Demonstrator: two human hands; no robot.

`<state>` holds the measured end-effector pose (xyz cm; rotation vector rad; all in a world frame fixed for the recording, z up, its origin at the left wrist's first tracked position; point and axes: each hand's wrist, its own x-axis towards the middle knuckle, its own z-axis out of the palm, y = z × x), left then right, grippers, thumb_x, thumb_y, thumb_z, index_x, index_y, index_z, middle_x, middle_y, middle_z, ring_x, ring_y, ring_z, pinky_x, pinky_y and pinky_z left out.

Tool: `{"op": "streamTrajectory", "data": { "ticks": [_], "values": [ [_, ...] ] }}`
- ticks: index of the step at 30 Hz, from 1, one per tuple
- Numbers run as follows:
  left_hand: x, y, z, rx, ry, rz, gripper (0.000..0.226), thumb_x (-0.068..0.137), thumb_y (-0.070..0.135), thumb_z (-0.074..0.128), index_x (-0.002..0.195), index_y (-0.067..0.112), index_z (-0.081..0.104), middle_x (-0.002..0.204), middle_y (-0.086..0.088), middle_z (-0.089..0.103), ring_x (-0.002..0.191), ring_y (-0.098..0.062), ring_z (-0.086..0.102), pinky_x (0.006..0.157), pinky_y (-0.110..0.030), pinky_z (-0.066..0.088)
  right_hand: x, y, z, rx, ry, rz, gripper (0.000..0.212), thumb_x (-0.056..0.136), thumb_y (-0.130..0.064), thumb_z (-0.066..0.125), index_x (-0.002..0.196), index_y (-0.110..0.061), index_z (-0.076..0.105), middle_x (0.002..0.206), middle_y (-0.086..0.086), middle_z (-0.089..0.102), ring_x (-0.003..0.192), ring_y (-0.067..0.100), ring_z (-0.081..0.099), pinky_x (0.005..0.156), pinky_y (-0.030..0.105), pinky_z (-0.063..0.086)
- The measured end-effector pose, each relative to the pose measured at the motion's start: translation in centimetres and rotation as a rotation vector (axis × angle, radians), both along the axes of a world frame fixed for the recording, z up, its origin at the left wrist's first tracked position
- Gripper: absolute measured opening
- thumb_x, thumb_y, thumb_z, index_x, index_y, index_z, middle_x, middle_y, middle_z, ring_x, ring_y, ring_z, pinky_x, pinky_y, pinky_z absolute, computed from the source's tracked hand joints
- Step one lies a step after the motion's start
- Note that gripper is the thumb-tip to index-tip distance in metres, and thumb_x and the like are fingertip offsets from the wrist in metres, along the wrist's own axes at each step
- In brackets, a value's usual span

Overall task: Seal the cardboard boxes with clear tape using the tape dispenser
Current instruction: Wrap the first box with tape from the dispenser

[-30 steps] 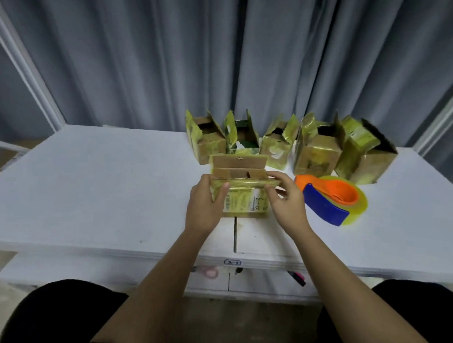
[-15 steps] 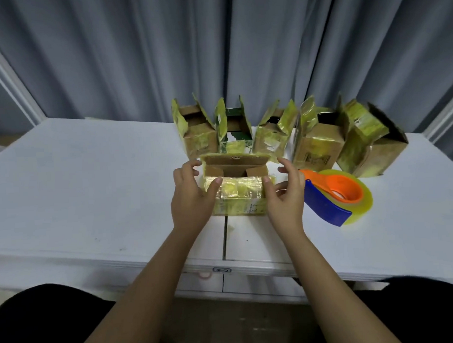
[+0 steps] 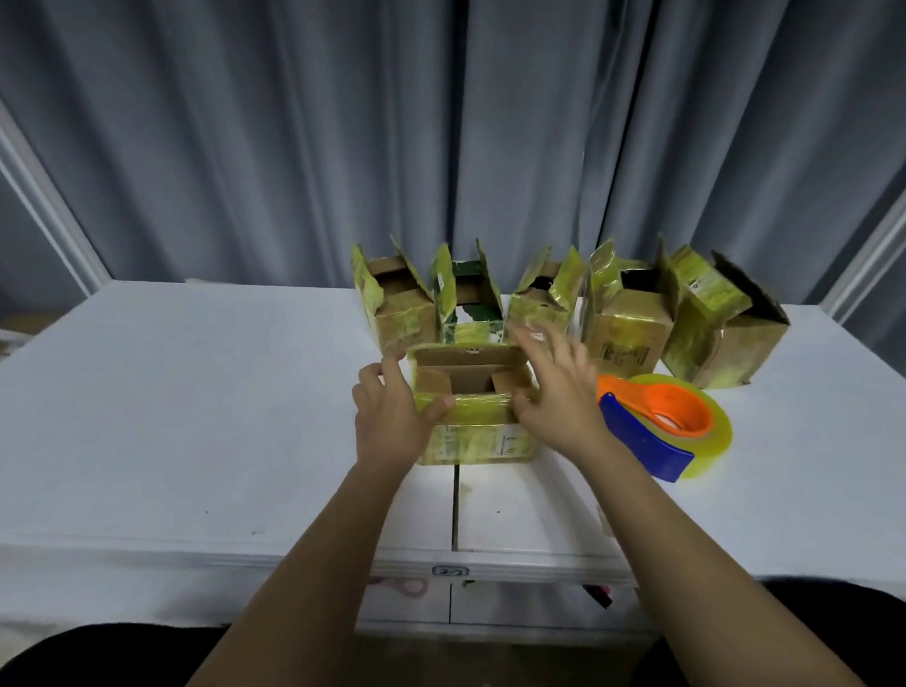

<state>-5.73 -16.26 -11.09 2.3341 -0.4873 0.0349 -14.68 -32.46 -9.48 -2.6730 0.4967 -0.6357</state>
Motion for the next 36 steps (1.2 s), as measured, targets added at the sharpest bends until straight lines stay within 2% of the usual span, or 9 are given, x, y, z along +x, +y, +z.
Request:
{"op": "streamTrajectory", "data": {
  "ticks": [4, 9, 16, 20, 22, 24, 27, 32, 36],
  "values": [
    [0.2, 0.1, -0.2, 0.135, -0.180, -0.041, 0.074, 0.085, 0.048, 0.063, 0.144, 0.019, 0.030, 0.146, -0.010, 0.029, 0.131, -0.030, 0.029, 0.102, -0.042, 0.032, -0.2, -1.3, -1.1, -0.022, -0.021, 0.119, 0.025, 0.088, -0.017, 0.058, 0.110, -0.023, 0.067, 0.113, -0.008, 0.061, 0.114, 0.017, 0.048, 0.096, 0.034, 0.032],
    [0.7, -0.3, -0.7, 0.240, -0.458, -0.196, 0.039, 0.092, 0.032, 0.058, 0.129, 0.019, 0.054, 0.145, -0.007, 0.039, 0.135, -0.029, 0.032, 0.112, -0.047, 0.017, -0.5, -1.1, -3.2, 0.083, -0.117, 0.122, 0.025, 0.094, -0.011, 0.053, 0.112, -0.019, 0.069, 0.109, -0.004, 0.062, 0.105, 0.016, 0.050, 0.083, 0.025, 0.030],
    [1.8, -5.0, -0.3, 0.495, -0.294, -0.328, 0.054, 0.102, 0.036, 0.014, 0.152, 0.018, 0.012, 0.160, -0.001, 0.008, 0.148, -0.017, 0.002, 0.117, -0.041, -0.002, 0.7, -1.0, -3.2, 0.022, -0.088, 0.079, 0.018, 0.092, -0.020, 0.049, 0.097, -0.013, 0.066, 0.097, -0.001, 0.058, 0.095, 0.019, 0.049, 0.076, 0.029, 0.032],
    [2.5, -5.1, -1.2, 0.576, -0.313, -0.340, 0.082, 0.080, 0.048, -0.014, 0.153, 0.017, 0.006, 0.160, -0.004, 0.008, 0.147, -0.019, 0.006, 0.117, -0.044, 0.002, 2.8, -1.2, -2.0, -0.034, 0.007, 0.010, 0.023, 0.097, -0.030, 0.050, 0.089, -0.012, 0.060, 0.095, 0.003, 0.054, 0.094, 0.022, 0.049, 0.078, 0.034, 0.037],
    [2.4, -4.8, -1.2, 0.574, -0.314, -0.375, 0.093, 0.069, 0.050, -0.020, 0.153, 0.017, 0.005, 0.160, -0.003, 0.009, 0.147, -0.018, 0.008, 0.117, -0.044, 0.003, 3.9, -1.9, -2.1, 0.174, 0.004, -0.004, 0.014, 0.096, -0.027, 0.053, 0.100, -0.015, 0.059, 0.108, 0.004, 0.052, 0.109, 0.024, 0.047, 0.087, 0.035, 0.039],
    [2.6, -4.4, -1.4, 0.563, -0.321, -0.416, 0.093, 0.073, 0.056, -0.021, 0.153, 0.018, 0.008, 0.160, -0.002, 0.014, 0.146, -0.019, 0.013, 0.116, -0.045, 0.008, 4.2, -2.3, -2.4, 0.531, 0.010, 0.019, 0.036, 0.096, -0.026, 0.055, 0.132, -0.024, 0.047, 0.138, 0.003, 0.039, 0.132, 0.022, 0.033, 0.104, 0.033, 0.032],
    [2.6, -3.7, -1.3, 0.536, -0.412, -0.486, 0.098, 0.084, 0.076, -0.005, 0.146, 0.011, 0.035, 0.146, -0.010, 0.043, 0.131, -0.029, 0.043, 0.106, -0.053, 0.031, 4.2, -2.7, -3.1, 0.889, 0.063, 0.091, 0.047, 0.101, -0.028, 0.045, 0.147, -0.030, 0.032, 0.152, 0.002, 0.029, 0.139, 0.020, 0.030, 0.113, 0.038, 0.030],
    [2.8, -3.4, -1.6, 0.570, -0.521, -0.528, 0.092, 0.087, 0.077, 0.014, 0.128, 0.007, 0.058, 0.112, -0.012, 0.065, 0.096, -0.031, 0.062, 0.085, -0.046, 0.048, 4.1, -2.7, -2.2, 1.094, 0.108, 0.115, 0.039, 0.104, -0.027, 0.038, 0.143, -0.026, 0.041, 0.133, 0.006, 0.050, 0.108, 0.018, 0.055, 0.078, 0.020, 0.050],
    [2.7, -3.3, -1.4, 0.574, -0.497, -0.531, 0.087, 0.090, 0.074, 0.015, 0.127, 0.008, 0.059, 0.111, -0.012, 0.065, 0.095, -0.032, 0.062, 0.088, -0.046, 0.047, 3.2, -2.3, -2.1, 1.028, 0.010, 0.076, 0.039, 0.104, -0.034, 0.035, 0.141, -0.026, 0.044, 0.139, 0.000, 0.048, 0.122, 0.017, 0.050, 0.101, 0.032, 0.044]
  ]
}}
